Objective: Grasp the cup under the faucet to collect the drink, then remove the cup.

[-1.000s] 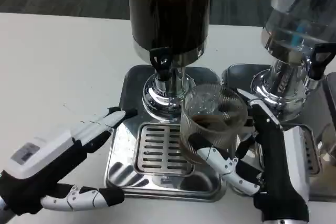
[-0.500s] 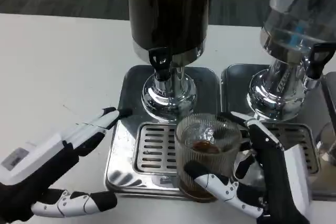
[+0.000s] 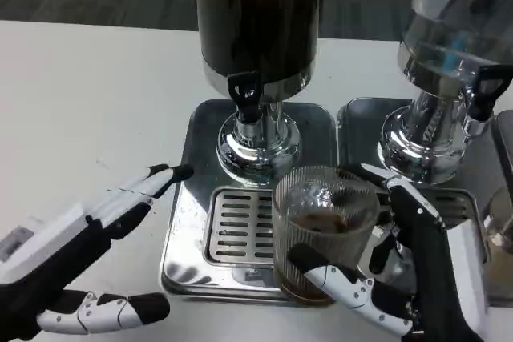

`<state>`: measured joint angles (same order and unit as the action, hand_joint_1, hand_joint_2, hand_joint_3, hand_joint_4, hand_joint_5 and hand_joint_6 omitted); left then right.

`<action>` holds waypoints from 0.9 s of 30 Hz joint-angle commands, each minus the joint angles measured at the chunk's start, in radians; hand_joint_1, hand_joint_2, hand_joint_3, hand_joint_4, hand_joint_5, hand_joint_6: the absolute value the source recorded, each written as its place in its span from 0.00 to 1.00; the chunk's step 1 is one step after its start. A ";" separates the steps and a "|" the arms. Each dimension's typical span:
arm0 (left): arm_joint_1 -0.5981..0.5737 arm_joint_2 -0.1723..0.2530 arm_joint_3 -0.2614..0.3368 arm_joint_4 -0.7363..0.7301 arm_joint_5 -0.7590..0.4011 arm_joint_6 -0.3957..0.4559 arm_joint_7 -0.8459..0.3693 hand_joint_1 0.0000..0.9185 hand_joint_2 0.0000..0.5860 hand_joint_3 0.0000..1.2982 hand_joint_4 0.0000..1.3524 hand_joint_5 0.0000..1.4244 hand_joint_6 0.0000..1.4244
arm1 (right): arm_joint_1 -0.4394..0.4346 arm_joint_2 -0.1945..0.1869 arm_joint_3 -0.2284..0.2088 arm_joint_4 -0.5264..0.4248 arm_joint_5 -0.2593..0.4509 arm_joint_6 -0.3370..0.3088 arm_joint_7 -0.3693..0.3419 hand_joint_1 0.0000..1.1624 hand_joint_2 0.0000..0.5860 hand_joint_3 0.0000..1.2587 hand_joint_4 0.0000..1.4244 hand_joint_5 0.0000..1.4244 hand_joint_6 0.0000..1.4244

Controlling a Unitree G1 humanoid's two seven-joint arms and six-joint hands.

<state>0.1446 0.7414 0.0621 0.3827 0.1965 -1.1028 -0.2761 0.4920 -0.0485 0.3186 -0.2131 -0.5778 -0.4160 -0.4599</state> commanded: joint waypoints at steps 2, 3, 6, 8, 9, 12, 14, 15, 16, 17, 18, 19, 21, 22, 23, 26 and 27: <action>0.002 0.019 -0.009 -0.011 -0.027 -0.006 -0.026 0.00 0.18 0.00 0.00 0.00 0.05 | 0.026 0.012 -0.008 -0.051 0.020 -0.063 -0.019 0.59 0.41 0.41 0.45 0.60 0.82; 0.002 0.020 -0.010 -0.013 -0.030 -0.008 -0.030 0.00 0.18 0.00 0.00 0.00 0.05 | 0.031 0.011 -0.008 -0.057 0.021 -0.065 -0.017 0.59 0.41 0.41 0.45 0.60 0.82; 0.011 0.023 -0.014 -0.026 -0.049 -0.009 -0.042 0.00 0.18 0.00 0.00 0.00 0.05 | 0.042 0.011 -0.011 -0.069 0.027 -0.072 -0.013 0.60 0.40 0.41 0.45 0.61 0.82; 0.018 0.024 -0.014 -0.036 -0.057 -0.007 -0.049 0.00 0.18 0.00 0.00 0.00 0.05 | 0.048 0.013 -0.014 -0.074 0.031 -0.080 -0.013 0.60 0.40 0.41 0.45 0.61 0.83; 0.023 0.024 -0.014 -0.042 -0.061 -0.007 -0.053 0.00 0.18 0.00 0.00 0.00 0.05 | 0.049 0.014 -0.014 -0.074 0.033 -0.083 -0.013 0.60 0.40 0.41 0.45 0.61 0.83; 0.039 0.028 -0.017 -0.059 -0.083 -0.010 -0.070 0.00 0.18 0.00 0.00 0.00 0.05 | 0.052 0.014 -0.014 -0.077 0.035 -0.090 -0.010 0.62 0.39 0.42 0.45 0.61 0.84; 0.046 0.032 -0.022 -0.067 -0.096 -0.010 -0.084 0.00 0.18 0.00 0.00 0.00 0.05 | 0.055 0.016 -0.015 -0.079 0.034 -0.092 -0.010 0.62 0.38 0.42 0.45 0.61 0.84; 0.050 0.034 -0.025 -0.070 -0.102 -0.010 -0.091 0.00 0.18 0.00 0.00 0.00 0.05 | 0.056 0.017 -0.016 -0.079 0.041 -0.097 -0.009 0.62 0.38 0.42 0.45 0.61 0.84; 0.053 0.036 -0.028 -0.073 -0.106 -0.010 -0.098 0.00 0.18 0.00 0.00 0.00 0.05 | 0.057 0.018 -0.016 -0.078 0.045 -0.100 -0.008 0.62 0.38 0.42 0.45 0.61 0.84; 0.056 0.037 -0.030 -0.076 -0.110 -0.010 -0.103 0.00 0.18 0.00 0.00 0.00 0.05 | 0.060 0.018 -0.018 -0.081 0.039 -0.102 -0.010 0.62 0.38 0.42 0.45 0.61 0.84; 0.058 0.038 -0.031 -0.078 -0.114 -0.010 -0.108 0.00 0.18 0.00 0.00 0.00 0.05 | 0.061 0.018 -0.018 -0.083 0.043 -0.106 -0.007 0.62 0.38 0.42 0.45 0.61 0.84; 0.060 0.039 -0.032 -0.080 -0.119 -0.010 -0.112 0.00 0.18 0.00 0.00 0.00 0.05 | 0.064 0.019 -0.020 -0.087 0.036 -0.107 -0.011 0.62 0.38 0.42 0.45 0.61 0.84; 0.066 0.041 -0.031 -0.087 -0.129 -0.010 -0.119 0.00 0.18 0.00 0.00 0.00 0.05 | 0.063 0.020 -0.022 -0.089 0.042 -0.111 -0.010 0.63 0.37 0.42 0.45 0.61 0.84; 0.068 0.041 -0.030 -0.089 -0.133 -0.009 -0.121 0.00 0.18 0.00 0.00 0.00 0.05 | 0.063 0.020 -0.023 -0.090 0.040 -0.111 -0.010 0.63 0.37 0.42 0.45 0.61 0.84; 0.069 0.041 -0.029 -0.090 -0.137 -0.008 -0.124 0.00 0.18 0.00 0.00 0.00 0.05 | 0.063 0.021 -0.023 -0.089 0.042 -0.114 -0.011 0.63 0.37 0.42 0.45 0.61 0.84; 0.071 0.043 -0.029 -0.091 -0.146 -0.008 -0.133 0.00 0.18 0.00 0.00 0.00 0.05 | 0.070 0.023 -0.024 -0.093 0.045 -0.123 -0.013 0.65 0.35 0.42 0.45 0.62 0.84; 0.071 0.044 -0.030 -0.092 -0.150 -0.007 -0.136 0.00 0.18 0.00 0.00 0.00 0.05 | 0.072 0.025 -0.025 -0.094 0.046 -0.123 -0.013 0.65 0.35 0.42 0.45 0.62 0.84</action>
<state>0.2068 0.7690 0.0363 0.3007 0.0644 -1.1049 -0.3934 0.5601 -0.0380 0.2951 -0.2774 -0.5445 -0.4900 -0.4593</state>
